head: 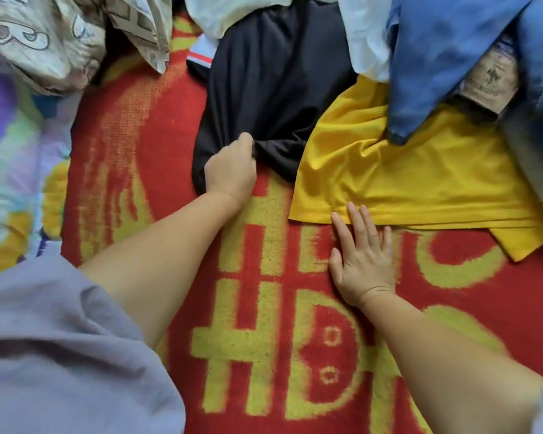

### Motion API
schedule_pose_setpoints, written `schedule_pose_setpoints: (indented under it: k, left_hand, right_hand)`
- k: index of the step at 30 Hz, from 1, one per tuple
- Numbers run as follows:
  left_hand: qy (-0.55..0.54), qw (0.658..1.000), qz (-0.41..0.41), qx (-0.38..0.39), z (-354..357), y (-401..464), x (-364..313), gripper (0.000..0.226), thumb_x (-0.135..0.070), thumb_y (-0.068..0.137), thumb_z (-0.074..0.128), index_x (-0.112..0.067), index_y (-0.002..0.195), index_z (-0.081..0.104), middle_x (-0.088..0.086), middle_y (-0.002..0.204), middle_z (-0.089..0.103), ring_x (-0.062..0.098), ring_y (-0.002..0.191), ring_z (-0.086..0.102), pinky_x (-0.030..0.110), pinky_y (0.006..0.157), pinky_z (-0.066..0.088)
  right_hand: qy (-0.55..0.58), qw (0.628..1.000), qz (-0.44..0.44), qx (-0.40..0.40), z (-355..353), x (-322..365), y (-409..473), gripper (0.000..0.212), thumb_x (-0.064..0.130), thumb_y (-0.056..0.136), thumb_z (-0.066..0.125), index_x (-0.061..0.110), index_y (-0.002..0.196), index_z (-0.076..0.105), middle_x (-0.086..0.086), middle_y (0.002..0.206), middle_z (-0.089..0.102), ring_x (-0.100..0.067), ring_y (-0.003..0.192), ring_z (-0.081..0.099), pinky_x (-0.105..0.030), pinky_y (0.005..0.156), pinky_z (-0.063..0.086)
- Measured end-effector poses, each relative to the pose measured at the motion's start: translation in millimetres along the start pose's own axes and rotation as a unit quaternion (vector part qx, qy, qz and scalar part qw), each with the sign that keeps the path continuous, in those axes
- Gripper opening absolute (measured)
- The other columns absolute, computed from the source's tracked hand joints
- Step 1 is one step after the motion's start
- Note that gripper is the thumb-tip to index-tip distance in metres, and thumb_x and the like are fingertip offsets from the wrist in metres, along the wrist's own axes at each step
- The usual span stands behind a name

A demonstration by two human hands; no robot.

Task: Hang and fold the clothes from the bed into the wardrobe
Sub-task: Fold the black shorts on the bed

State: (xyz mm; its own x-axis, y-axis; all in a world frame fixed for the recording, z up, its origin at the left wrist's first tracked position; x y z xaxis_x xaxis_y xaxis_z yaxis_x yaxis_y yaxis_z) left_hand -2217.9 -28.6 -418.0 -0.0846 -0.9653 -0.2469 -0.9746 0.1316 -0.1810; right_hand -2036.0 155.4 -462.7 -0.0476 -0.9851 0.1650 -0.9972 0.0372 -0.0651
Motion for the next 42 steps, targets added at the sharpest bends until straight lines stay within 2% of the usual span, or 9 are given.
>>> schedule_pose_setpoints:
  k: [7, 12, 18, 23, 26, 30, 35, 39, 42]
  left_hand:
    - [0.029, 0.996, 0.036, 0.077, 2.9, -132.0, -15.2, 0.016, -0.023, 0.099, 0.038, -0.010, 0.105, 0.044, 0.008, 0.090, 0.063, 0.035, 0.085, 0.061, 0.035, 0.060, 0.030]
    - [-0.086, 0.995, 0.024, 0.035, -98.4, -199.3, -31.1, 0.014, -0.023, 0.096, 0.044, -0.010, 0.099, 0.048, 0.002, 0.068, 0.053, 0.032, 0.067, 0.054, 0.033, 0.055, 0.024]
    - [-0.113, 0.984, 0.103, -0.096, -286.2, -235.0, -90.1, 0.020, -0.026, 0.092, 0.054, -0.008, 0.101, 0.056, 0.014, 0.085, 0.066, 0.037, 0.083, 0.060, 0.035, 0.057, 0.028]
    - [-0.078, 0.961, 0.198, -0.174, -405.2, -262.5, -134.4, 0.023, -0.029, 0.091, 0.056, -0.011, 0.105, 0.061, 0.010, 0.088, 0.068, 0.031, 0.084, 0.062, 0.037, 0.061, 0.041]
    - [-0.074, 0.947, 0.232, -0.211, -450.7, -282.5, -151.2, 0.019, -0.027, 0.089, 0.058, -0.011, 0.100, 0.061, 0.009, 0.087, 0.067, 0.029, 0.084, 0.061, 0.034, 0.061, 0.035]
    - [-0.169, 0.909, 0.245, -0.291, -482.3, -303.7, -147.1, 0.030, -0.026, 0.085, 0.068, -0.010, 0.110, 0.061, 0.008, 0.100, 0.066, 0.026, 0.094, 0.062, 0.029, 0.072, 0.041]
    - [-0.363, 0.904, 0.197, -0.106, -439.5, -300.8, -133.0, 0.070, -0.021, 0.080, 0.075, -0.017, 0.138, 0.038, -0.004, 0.127, 0.049, 0.007, 0.117, 0.046, 0.024, 0.099, 0.037]
    - [-0.386, 0.900, 0.196, 0.053, -406.4, -310.3, -151.2, 0.011, -0.012, 0.084, 0.072, -0.011, 0.092, 0.064, -0.007, 0.083, 0.065, 0.005, 0.080, 0.059, 0.019, 0.073, 0.046]
    - [-0.371, 0.906, 0.177, 0.099, -394.3, -311.4, -156.1, 0.014, -0.012, 0.084, 0.072, -0.020, 0.077, 0.063, -0.016, 0.064, 0.064, -0.007, 0.064, 0.058, 0.010, 0.061, 0.042]
  right_hand:
    - [0.003, 0.991, 0.028, 0.132, 1.6, 0.2, 0.5, 0.063, 0.044, 0.091, 0.018, 0.029, 0.153, 0.012, 0.002, 0.162, 0.000, -0.014, 0.147, -0.007, -0.046, 0.115, -0.001]
    - [0.031, 0.955, 0.067, 0.288, -62.5, 22.9, -11.6, 0.081, 0.044, 0.095, 0.048, 0.028, 0.153, -0.006, -0.004, 0.162, 0.000, -0.021, 0.149, -0.002, -0.060, 0.115, 0.008]
    - [0.144, 0.982, 0.029, 0.122, -255.1, 105.0, -13.4, 0.103, 0.047, 0.085, 0.064, 0.031, 0.151, -0.014, -0.002, 0.161, 0.005, -0.021, 0.148, 0.006, -0.056, 0.114, 0.020]
    - [0.280, 0.959, -0.028, 0.040, -386.0, 151.1, -8.1, 0.080, 0.027, 0.084, 0.063, 0.023, 0.151, 0.020, -0.010, 0.154, 0.026, -0.027, 0.141, 0.026, -0.042, 0.110, 0.032]
    - [0.294, 0.952, -0.065, 0.053, -448.1, 168.4, -19.5, 0.014, 0.017, 0.091, 0.051, 0.015, 0.103, 0.059, -0.013, 0.106, 0.061, -0.030, 0.100, 0.058, -0.039, 0.077, 0.044]
    - [0.324, 0.944, -0.038, 0.042, -516.6, 167.1, -34.2, 0.025, 0.006, 0.094, 0.042, 0.008, 0.073, 0.056, -0.005, 0.072, 0.055, -0.018, 0.071, 0.049, -0.026, 0.057, 0.034]
    - [0.481, 0.874, 0.011, -0.066, -593.1, 140.9, -39.4, 0.022, 0.007, 0.090, 0.044, -0.001, 0.082, 0.063, -0.017, 0.082, 0.066, -0.022, 0.086, 0.056, -0.039, 0.074, 0.046]
    - [0.597, 0.795, 0.032, -0.105, -642.2, 125.2, -64.7, 0.020, 0.015, 0.093, 0.050, 0.007, 0.082, 0.065, -0.018, 0.093, 0.065, -0.028, 0.089, 0.061, -0.042, 0.080, 0.050]
    - [0.649, 0.749, 0.039, -0.128, -673.0, 104.1, -81.7, 0.019, 0.014, 0.095, 0.049, 0.010, 0.087, 0.067, -0.019, 0.099, 0.066, -0.031, 0.088, 0.063, -0.047, 0.086, 0.052]
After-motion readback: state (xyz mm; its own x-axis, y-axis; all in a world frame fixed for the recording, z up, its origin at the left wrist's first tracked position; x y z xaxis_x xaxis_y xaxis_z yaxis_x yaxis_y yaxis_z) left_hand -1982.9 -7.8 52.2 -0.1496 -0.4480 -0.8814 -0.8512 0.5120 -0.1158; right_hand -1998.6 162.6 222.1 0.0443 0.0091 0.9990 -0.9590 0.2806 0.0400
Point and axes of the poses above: each hand's wrist, its own y-axis towards the middle knuckle, its own z-axis out of the palm, x = y × z, the point moved 9 cm from there along y, towards the middle knuckle
